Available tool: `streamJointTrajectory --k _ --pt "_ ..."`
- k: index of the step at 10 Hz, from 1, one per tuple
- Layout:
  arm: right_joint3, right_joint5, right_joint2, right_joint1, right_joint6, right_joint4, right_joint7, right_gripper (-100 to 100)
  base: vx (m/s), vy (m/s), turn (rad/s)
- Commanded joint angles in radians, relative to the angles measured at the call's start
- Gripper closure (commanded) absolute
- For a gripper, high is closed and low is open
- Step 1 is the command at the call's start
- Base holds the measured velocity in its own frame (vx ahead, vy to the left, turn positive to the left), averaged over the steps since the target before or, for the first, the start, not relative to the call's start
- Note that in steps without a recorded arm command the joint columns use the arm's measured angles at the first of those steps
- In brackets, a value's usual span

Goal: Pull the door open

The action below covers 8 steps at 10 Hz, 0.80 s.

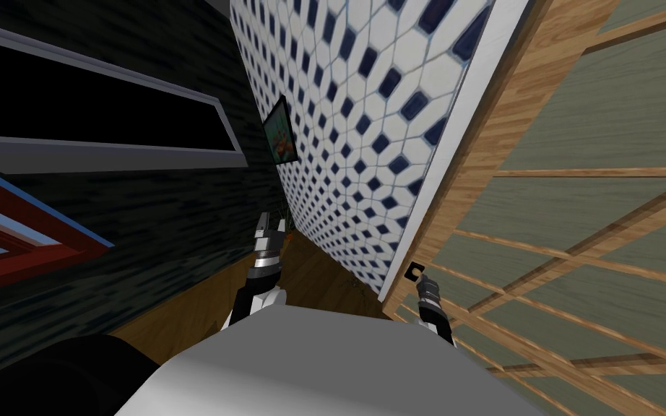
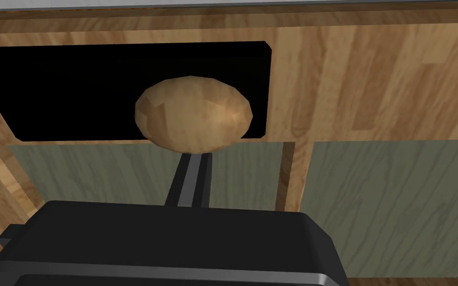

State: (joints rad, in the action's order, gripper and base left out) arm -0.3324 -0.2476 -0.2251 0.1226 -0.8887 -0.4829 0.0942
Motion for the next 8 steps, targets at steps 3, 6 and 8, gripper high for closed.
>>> streamJointTrajectory --k 3,6,8 --pt "0.008 -0.023 0.007 0.003 -0.003 -0.002 0.081 -100 -0.030 -0.008 0.005" --pt "0.019 -0.051 0.016 0.008 -0.006 -0.004 0.170 -100 -0.051 0.020 0.058" --pt "0.023 -0.062 0.020 0.009 -0.007 -0.005 0.216 -100 -0.027 0.005 0.006"
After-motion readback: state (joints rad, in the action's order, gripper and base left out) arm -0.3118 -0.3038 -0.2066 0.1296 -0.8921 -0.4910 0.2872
